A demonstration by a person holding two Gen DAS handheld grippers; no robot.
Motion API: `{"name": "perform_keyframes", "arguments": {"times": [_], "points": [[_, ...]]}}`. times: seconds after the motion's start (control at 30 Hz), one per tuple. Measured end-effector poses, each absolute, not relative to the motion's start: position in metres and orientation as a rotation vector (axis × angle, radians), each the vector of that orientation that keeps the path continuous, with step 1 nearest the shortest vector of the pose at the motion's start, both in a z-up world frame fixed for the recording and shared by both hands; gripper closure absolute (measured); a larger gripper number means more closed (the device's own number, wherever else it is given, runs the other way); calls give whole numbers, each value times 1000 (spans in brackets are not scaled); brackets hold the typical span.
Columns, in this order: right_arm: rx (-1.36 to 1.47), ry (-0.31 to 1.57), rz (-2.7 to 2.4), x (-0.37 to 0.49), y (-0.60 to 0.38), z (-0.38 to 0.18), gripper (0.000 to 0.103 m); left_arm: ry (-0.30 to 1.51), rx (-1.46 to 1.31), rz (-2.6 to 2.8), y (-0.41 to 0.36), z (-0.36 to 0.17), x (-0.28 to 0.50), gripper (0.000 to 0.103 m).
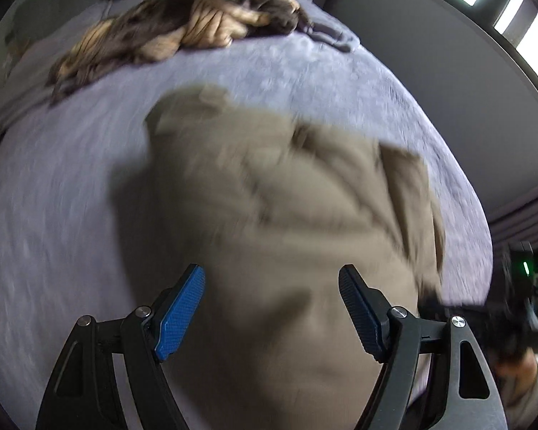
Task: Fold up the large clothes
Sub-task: 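Press the compact coat bundle into shape with both tools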
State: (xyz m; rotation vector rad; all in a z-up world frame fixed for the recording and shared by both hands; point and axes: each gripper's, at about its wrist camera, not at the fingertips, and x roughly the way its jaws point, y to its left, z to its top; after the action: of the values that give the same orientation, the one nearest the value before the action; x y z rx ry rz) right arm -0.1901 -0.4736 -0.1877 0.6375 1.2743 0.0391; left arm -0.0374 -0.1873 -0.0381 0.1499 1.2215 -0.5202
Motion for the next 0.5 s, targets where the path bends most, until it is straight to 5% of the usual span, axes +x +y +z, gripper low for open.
{"name": "perform_keyframes", "arguments": {"times": [0.5], "points": [[601, 1294, -106, -170, -444, -166, 77, 1329, 76, -497, -137, -69, -80, 25]]}}
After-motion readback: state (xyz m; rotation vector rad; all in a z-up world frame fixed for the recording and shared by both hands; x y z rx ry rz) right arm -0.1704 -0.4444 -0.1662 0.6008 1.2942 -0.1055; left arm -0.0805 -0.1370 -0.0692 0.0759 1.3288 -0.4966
